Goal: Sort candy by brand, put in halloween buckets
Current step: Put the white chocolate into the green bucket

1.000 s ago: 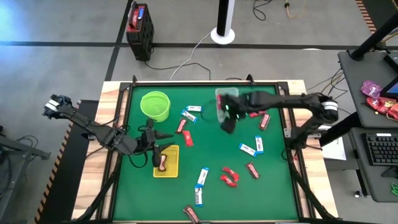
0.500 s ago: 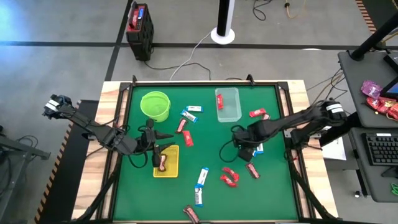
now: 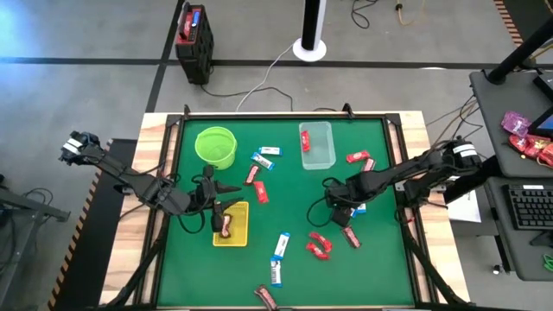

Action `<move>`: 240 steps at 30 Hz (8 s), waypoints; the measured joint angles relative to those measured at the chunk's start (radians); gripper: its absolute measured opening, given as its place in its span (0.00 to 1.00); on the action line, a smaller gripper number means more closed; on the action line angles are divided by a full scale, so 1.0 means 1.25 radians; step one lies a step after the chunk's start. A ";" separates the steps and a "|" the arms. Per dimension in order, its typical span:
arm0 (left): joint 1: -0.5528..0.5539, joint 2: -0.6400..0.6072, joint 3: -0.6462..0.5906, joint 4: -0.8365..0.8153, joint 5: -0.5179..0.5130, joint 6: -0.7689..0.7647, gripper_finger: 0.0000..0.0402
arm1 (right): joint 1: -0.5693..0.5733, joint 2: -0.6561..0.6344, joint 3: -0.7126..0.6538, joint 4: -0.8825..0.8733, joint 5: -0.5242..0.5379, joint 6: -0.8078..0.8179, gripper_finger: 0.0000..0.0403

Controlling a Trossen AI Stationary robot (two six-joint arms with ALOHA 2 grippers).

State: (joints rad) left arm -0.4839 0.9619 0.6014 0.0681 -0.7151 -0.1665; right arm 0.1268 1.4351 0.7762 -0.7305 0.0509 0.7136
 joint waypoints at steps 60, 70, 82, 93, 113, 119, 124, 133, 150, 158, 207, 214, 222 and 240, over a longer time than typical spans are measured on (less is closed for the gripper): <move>0.191 0.391 0.171 0.262 0.521 0.357 0.29 | 0.000 0.013 0.003 1.038 -0.323 -0.207 0.12; 0.208 0.421 0.200 0.295 0.649 0.357 0.28 | 0.000 0.012 0.003 1.039 -0.341 -0.208 0.12; 0.211 0.421 0.199 0.290 0.649 0.366 0.02 | 0.000 0.012 0.003 1.046 -0.344 -0.192 0.12; 0.291 0.336 0.197 0.059 0.705 0.392 0.00 | -0.068 0.008 0.004 1.056 -0.354 -0.169 0.37; 0.448 0.089 0.139 -0.178 0.653 0.354 0.00 | -0.160 0.083 0.025 0.909 -0.165 -0.443 0.53; 0.447 0.076 0.136 -0.173 0.642 0.309 0.00 | -0.102 0.227 0.118 0.901 -0.098 -0.533 0.53; 0.445 0.060 0.136 -0.177 0.642 0.286 0.00 | -0.090 0.345 0.231 0.904 -0.085 -0.556 0.53; 0.445 0.000 0.136 -0.197 0.641 0.258 0.00 | -0.089 0.496 0.412 0.767 -0.079 -0.572 0.53; 0.445 -0.056 0.134 -0.215 0.640 0.251 0.00 | -0.089 0.595 0.566 0.554 -0.014 -0.567 0.45; 0.445 -0.054 0.132 -0.214 0.640 0.245 0.00 | -0.089 0.593 0.567 0.549 -0.023 -0.582 0.16; 0.405 -0.049 -0.134 0.092 0.649 0.125 0.00 | -0.067 0.284 0.317 0.477 0.000 -0.527 0.02; 0.405 -0.025 -0.098 0.089 0.649 0.147 0.00 | -0.067 0.284 0.291 0.463 0.002 -0.664 0.02; 0.405 0.031 -0.068 0.087 0.649 0.150 0.00 | -0.091 0.285 0.287 0.464 -0.004 -0.801 0.20; 0.403 0.065 0.014 0.098 0.726 0.207 0.00 | -0.124 0.408 0.347 0.490 -0.098 -0.927 0.51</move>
State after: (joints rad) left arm 0.0204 1.0426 0.6186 0.1901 0.1930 0.0921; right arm -0.0282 1.9453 1.2104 -0.1181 -0.0719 -0.4456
